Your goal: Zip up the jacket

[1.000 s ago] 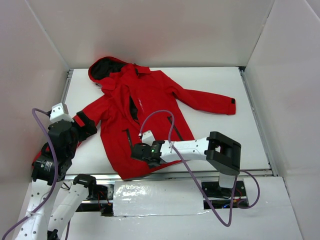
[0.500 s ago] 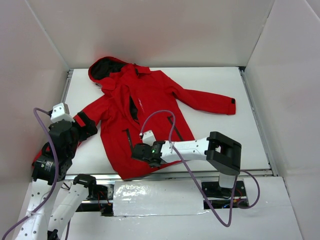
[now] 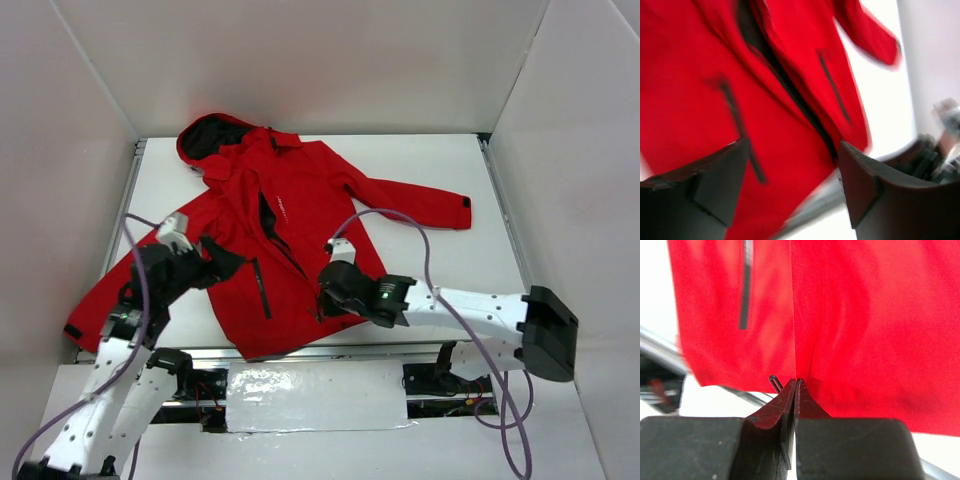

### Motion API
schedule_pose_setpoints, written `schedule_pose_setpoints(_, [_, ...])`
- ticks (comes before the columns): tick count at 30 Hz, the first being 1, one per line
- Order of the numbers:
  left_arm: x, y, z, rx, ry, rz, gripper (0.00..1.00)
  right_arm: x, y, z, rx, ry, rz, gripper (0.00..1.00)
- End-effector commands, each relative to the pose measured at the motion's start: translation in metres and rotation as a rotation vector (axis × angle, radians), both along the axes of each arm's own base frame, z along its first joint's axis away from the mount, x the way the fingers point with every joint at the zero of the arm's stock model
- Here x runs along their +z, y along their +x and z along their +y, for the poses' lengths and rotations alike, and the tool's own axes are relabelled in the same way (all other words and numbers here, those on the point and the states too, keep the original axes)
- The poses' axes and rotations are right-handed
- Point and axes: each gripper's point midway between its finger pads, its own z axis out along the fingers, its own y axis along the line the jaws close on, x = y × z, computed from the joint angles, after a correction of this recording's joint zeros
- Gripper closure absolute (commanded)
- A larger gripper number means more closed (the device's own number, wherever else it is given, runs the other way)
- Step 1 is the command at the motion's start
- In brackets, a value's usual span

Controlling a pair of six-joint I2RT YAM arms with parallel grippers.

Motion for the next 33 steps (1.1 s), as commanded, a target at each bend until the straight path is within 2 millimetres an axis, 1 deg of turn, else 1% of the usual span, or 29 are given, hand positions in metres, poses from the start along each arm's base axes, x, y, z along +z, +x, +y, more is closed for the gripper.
schedule_pose_setpoints(1, [-0.003, -0.024, -0.069, -0.315, -0.352, 0.022, 0.20, 0.037, 0.002, 0.022, 0.038, 0.238, -0.024, 1.00])
schedule_pose_setpoints(2, [0.008, -0.020, -0.074, -0.337, -0.374, -0.052, 0.22, 0.036, 0.001, 0.020, 0.039, 0.259, -0.020, 1.00])
schedule_pose_setpoints(4, [0.001, -0.021, -0.082, -0.341, -0.373, -0.050, 0.22, 0.034, 0.001, 0.013, 0.024, 0.291, -0.015, 1.00])
schedule_pose_setpoints(5, [0.001, -0.019, -0.085, -0.340, -0.370, -0.058, 0.21, 0.039, 0.000, 0.016, 0.032, 0.329, -0.017, 1.00])
schedule_pose_setpoints(6, [-0.003, -0.018, -0.090, -0.349, -0.368, -0.047, 0.21, 0.039, -0.001, 0.016, 0.032, 0.350, -0.013, 1.00])
schedule_pose_setpoints(7, [-0.007, -0.023, -0.100, -0.375, -0.376, -0.036, 0.21, 0.036, -0.003, 0.012, 0.033, 0.369, -0.007, 1.00])
schedule_pose_setpoints(8, [-0.001, -0.021, -0.108, -0.395, -0.391, -0.067, 0.21, 0.041, -0.002, 0.015, 0.038, 0.404, -0.013, 1.00])
schedule_pose_setpoints(9, [-0.011, -0.026, -0.121, -0.425, -0.393, -0.031, 0.22, 0.043, -0.004, 0.014, 0.042, 0.420, -0.011, 1.00])
schedule_pose_setpoints(10, [-0.012, -0.027, -0.129, -0.444, -0.394, -0.035, 0.22, 0.038, -0.006, 0.012, 0.038, 0.417, 0.002, 1.00])
schedule_pose_setpoints(11, [-0.009, -0.026, -0.136, -0.457, -0.397, -0.054, 0.23, 0.043, -0.003, 0.013, 0.037, 0.446, -0.009, 1.00])
schedule_pose_setpoints(12, [-0.021, -0.030, -0.147, -0.482, -0.382, -0.020, 0.25, 0.048, -0.005, 0.013, 0.043, 0.465, -0.014, 1.00])
schedule_pose_setpoints(13, [-0.031, -0.027, -0.152, -0.473, -0.369, 0.000, 0.26, 0.047, -0.006, 0.012, 0.042, 0.478, -0.013, 1.00])
schedule_pose_setpoints(14, [-0.033, -0.027, -0.155, -0.475, -0.366, -0.001, 0.29, 0.050, -0.007, 0.012, 0.045, 0.493, -0.017, 1.00])
schedule_pose_setpoints(15, [-0.035, -0.028, -0.159, -0.482, -0.369, -0.005, 0.36, 0.055, -0.009, 0.011, 0.054, 0.514, -0.024, 1.00])
schedule_pose_setpoints(16, [-0.040, -0.025, -0.160, -0.472, -0.363, 0.001, 0.39, 0.053, -0.011, 0.009, 0.058, 0.518, -0.023, 1.00])
schedule_pose_setpoints(17, [-0.048, -0.024, -0.162, -0.471, -0.352, 0.019, 0.42, 0.056, -0.012, 0.009, 0.063, 0.534, -0.028, 1.00])
schedule_pose_setpoints(18, [-0.047, -0.023, -0.164, -0.475, -0.357, 0.005, 0.50, 0.057, -0.014, 0.007, 0.066, 0.545, -0.023, 1.00])
schedule_pose_setpoints(19, [-0.048, -0.022, -0.165, -0.477, -0.359, 0.001, 0.52, 0.057, -0.015, 0.007, 0.072, 0.551, -0.019, 1.00])
schedule_pose_setpoints(20, [-0.054, -0.022, -0.167, -0.479, -0.355, 0.014, 0.53, 0.060, -0.016, 0.007, 0.077, 0.570, -0.025, 1.00])
schedule_pose_setpoints(21, [-0.050, -0.021, -0.170, -0.485, -0.367, -0.007, 0.55, 0.058, -0.016, 0.006, 0.077, 0.572, -0.020, 1.00])
schedule_pose_setpoints(22, [-0.050, -0.020, -0.172, -0.492, -0.367, -0.009, 0.57, 0.059, -0.017, 0.006, 0.080, 0.577, -0.019, 1.00])
schedule_pose_setpoints(23, [-0.053, -0.020, -0.176, -0.501, -0.365, 0.002, 0.60, 0.060, -0.017, 0.006, 0.082, 0.583, -0.022, 1.00])
schedule_pose_setpoints(25, [-0.051, -0.019, -0.183, -0.516, -0.376, -0.002, 0.81, 0.057, -0.014, 0.003, 0.061, 0.571, -0.026, 1.00])
schedule_pose_setpoints(26, [-0.057, -0.021, -0.187, -0.532, -0.373, 0.024, 0.94, 0.057, -0.013, 0.001, 0.051, 0.565, -0.032, 1.00])
schedule_pose_setpoints(27, [-0.055, -0.024, -0.193, -0.551, -0.380, 0.028, 1.00, 0.058, -0.010, -0.001, 0.037, 0.564, -0.038, 1.00])
schedule_pose_setpoints(29, [-0.056, -0.033, -0.203, -0.588, -0.382, 0.037, 1.00, 0.055, -0.005, -0.006, 0.012, 0.544, -0.043, 1.00])
schedule_pose_setpoints(31, [-0.055, -0.037, -0.206, -0.589, -0.386, 0.041, 1.00, 0.053, 0.000, -0.011, -0.009, 0.530, -0.050, 1.00])
schedule_pose_setpoints(32, [-0.054, -0.044, -0.210, -0.606, -0.390, 0.051, 1.00, 0.053, 0.000, -0.012, -0.013, 0.526, -0.051, 1.00])
schedule_pose_setpoints(33, [-0.054, -0.045, -0.211, -0.605, -0.389, 0.056, 1.00, 0.051, 0.004, -0.015, -0.025, 0.520, -0.055, 1.00])
